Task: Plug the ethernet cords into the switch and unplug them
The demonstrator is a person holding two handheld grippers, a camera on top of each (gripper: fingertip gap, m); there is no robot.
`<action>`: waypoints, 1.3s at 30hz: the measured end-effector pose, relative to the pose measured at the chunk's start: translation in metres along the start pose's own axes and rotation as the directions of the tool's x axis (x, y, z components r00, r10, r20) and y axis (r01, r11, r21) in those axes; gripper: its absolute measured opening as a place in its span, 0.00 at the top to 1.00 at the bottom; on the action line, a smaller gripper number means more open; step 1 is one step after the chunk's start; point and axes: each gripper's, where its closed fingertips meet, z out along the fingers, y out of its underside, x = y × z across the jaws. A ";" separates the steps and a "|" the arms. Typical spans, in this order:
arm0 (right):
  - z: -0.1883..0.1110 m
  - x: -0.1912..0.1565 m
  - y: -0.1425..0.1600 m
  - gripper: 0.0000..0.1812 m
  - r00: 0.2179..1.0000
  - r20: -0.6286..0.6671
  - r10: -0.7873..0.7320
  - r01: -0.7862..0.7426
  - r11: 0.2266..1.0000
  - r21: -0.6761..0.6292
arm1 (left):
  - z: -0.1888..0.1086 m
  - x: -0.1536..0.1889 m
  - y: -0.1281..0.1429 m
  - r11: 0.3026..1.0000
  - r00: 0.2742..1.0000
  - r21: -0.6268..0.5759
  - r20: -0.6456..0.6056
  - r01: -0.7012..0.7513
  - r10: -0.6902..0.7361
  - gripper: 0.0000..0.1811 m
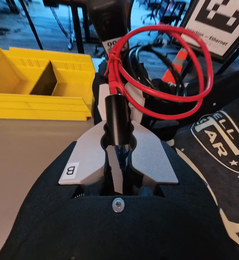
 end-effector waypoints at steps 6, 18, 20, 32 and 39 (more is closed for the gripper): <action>-0.049 0.011 -0.083 0.71 0.997 0.019 0.069 -0.064 0.740 0.670 | -0.038 -0.008 -0.044 0.853 0.994 0.522 0.086 0.009 -0.063 0.86; 0.013 0.011 -0.060 0.75 0.985 -0.172 -0.010 0.107 0.820 0.562 | -0.066 -0.034 -0.025 0.253 0.927 0.926 -0.194 0.281 -0.321 0.86; 0.010 0.016 -0.059 0.86 0.983 -0.181 0.038 0.078 0.801 0.593 | -0.060 -0.030 -0.026 0.266 0.931 0.921 -0.202 0.286 -0.304 0.86; 0.000 0.008 -0.033 0.87 0.996 -0.045 0.072 -0.060 0.970 0.236 | -0.042 -0.019 -0.014 0.687 0.986 0.718 0.008 0.109 -0.165 0.39; 0.014 0.004 -0.020 0.87 0.997 -0.058 0.058 -0.050 0.990 0.129 | -0.034 -0.011 -0.001 0.773 0.986 0.613 -0.071 0.164 -0.153 0.69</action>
